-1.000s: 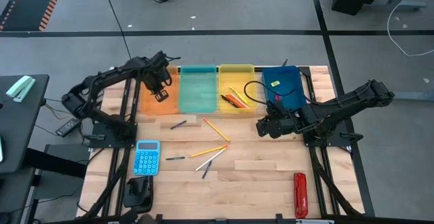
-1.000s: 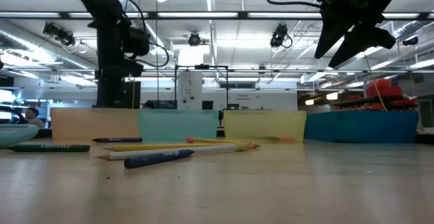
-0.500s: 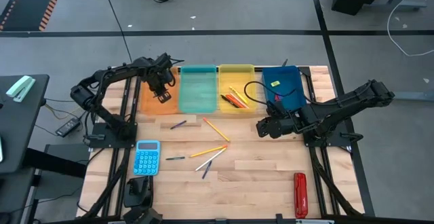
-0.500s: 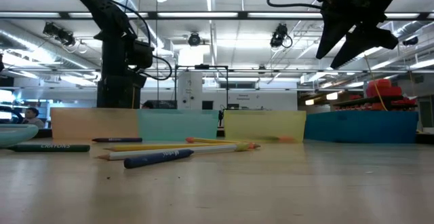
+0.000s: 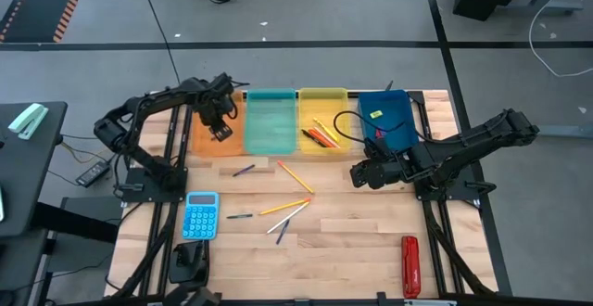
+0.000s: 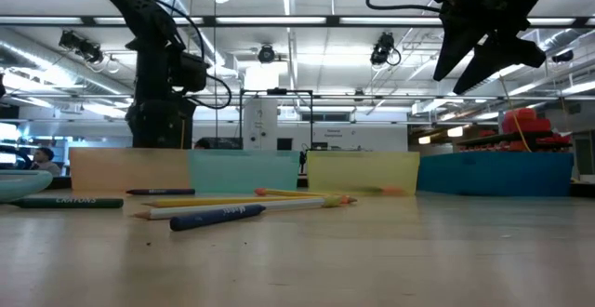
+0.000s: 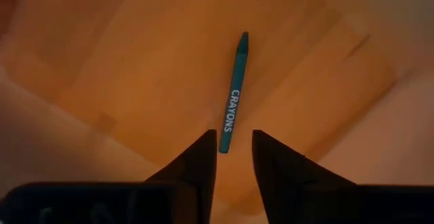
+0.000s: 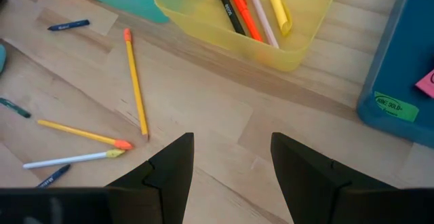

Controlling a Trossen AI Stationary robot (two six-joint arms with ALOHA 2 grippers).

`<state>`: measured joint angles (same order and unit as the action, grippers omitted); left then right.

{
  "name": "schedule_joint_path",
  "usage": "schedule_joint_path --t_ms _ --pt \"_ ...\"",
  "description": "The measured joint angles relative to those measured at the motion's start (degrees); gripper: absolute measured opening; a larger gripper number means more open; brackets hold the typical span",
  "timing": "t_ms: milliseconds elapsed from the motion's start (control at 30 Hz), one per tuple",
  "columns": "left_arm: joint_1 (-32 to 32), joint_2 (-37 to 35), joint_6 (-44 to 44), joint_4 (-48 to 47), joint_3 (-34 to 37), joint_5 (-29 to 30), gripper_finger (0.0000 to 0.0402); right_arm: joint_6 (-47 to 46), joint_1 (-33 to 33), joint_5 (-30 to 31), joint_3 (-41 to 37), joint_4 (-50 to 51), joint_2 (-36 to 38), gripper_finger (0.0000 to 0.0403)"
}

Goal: Sort crayons/erasers/pens/pencils in bins
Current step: Put the blue crayon into the orange bin

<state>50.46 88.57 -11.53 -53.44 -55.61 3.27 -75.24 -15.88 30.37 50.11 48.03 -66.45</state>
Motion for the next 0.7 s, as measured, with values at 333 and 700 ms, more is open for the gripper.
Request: schedule_joint_path --t_ms 333,700 --pt "-1.5 -7.9 7.1 -1.0 0.0 -0.8 0.016 0.2 0.0 0.0 0.0 0.0 0.0 0.0205" --pt "-11.7 -20.1 16.3 -1.5 0.0 -6.0 0.0158 1.5 0.0 1.7 0.0 0.0 0.0 0.0205"
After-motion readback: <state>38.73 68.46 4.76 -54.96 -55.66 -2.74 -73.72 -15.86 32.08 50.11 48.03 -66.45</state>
